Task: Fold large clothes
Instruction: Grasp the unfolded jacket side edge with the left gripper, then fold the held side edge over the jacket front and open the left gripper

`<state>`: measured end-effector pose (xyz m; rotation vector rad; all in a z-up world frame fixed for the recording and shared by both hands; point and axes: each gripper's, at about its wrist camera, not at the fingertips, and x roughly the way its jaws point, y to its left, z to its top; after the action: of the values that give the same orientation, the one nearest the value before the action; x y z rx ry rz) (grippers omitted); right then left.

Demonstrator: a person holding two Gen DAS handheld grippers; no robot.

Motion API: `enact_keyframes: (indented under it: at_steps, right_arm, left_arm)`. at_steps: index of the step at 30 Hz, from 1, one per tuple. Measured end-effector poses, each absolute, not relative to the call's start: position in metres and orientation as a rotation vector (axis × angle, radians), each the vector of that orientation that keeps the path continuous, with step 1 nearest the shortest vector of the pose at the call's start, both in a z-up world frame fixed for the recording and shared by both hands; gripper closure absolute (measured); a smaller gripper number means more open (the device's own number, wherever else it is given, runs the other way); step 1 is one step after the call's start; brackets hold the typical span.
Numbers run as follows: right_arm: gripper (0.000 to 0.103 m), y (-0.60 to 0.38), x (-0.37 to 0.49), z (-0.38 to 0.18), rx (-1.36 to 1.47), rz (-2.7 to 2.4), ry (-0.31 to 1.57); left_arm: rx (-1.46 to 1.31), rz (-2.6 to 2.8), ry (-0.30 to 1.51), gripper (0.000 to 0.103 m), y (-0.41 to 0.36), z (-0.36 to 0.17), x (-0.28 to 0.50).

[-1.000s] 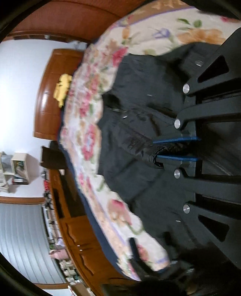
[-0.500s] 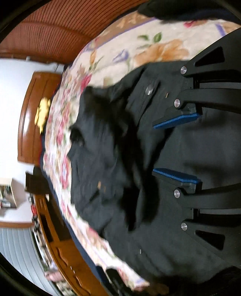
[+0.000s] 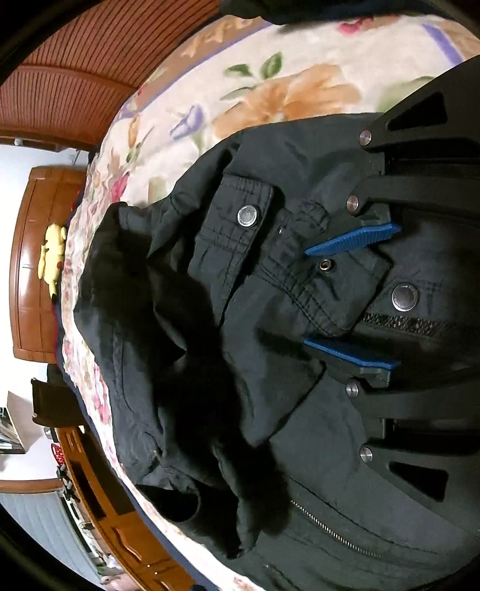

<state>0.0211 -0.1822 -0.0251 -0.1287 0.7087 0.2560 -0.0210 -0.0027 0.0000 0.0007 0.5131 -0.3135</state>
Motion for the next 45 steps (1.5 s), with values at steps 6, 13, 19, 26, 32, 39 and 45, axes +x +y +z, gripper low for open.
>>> enact_keyframes:
  at_steps: [6, 13, 19, 26, 32, 39, 45]
  right_arm:
    - [0.047, -0.17, 0.022, -0.028, -0.149, 0.261, 0.71]
    - [0.047, -0.184, 0.022, -0.036, -0.119, 0.276, 0.704]
    - [0.047, -0.198, 0.018, -0.035, -0.058, 0.294, 0.68]
    - [0.047, -0.202, 0.013, -0.033, -0.038, 0.302, 0.675]
    - [0.047, -0.21, 0.011, -0.03, 0.016, 0.326, 0.667]
    - [0.05, -0.22, 0.0, -0.022, 0.05, 0.3, 0.616]
    - [0.053, -0.235, -0.025, -0.01, 0.105, 0.282, 0.604]
  left_arm:
    - [0.034, -0.317, 0.514, 0.0, -0.015, 0.002, -0.026]
    - [0.039, -0.349, 0.535, 0.012, -0.041, 0.014, -0.021]
    - [0.08, -0.373, 0.601, 0.014, -0.079, 0.007, -0.003]
    - [0.171, -0.288, 0.703, 0.042, -0.102, -0.009, 0.036]
    - [0.159, -0.299, 0.745, 0.088, -0.094, -0.005, 0.037]
    - [0.082, -0.26, 0.584, 0.091, -0.055, 0.035, -0.015]
    - [0.001, -0.283, 0.55, 0.091, -0.034, 0.028, -0.061]
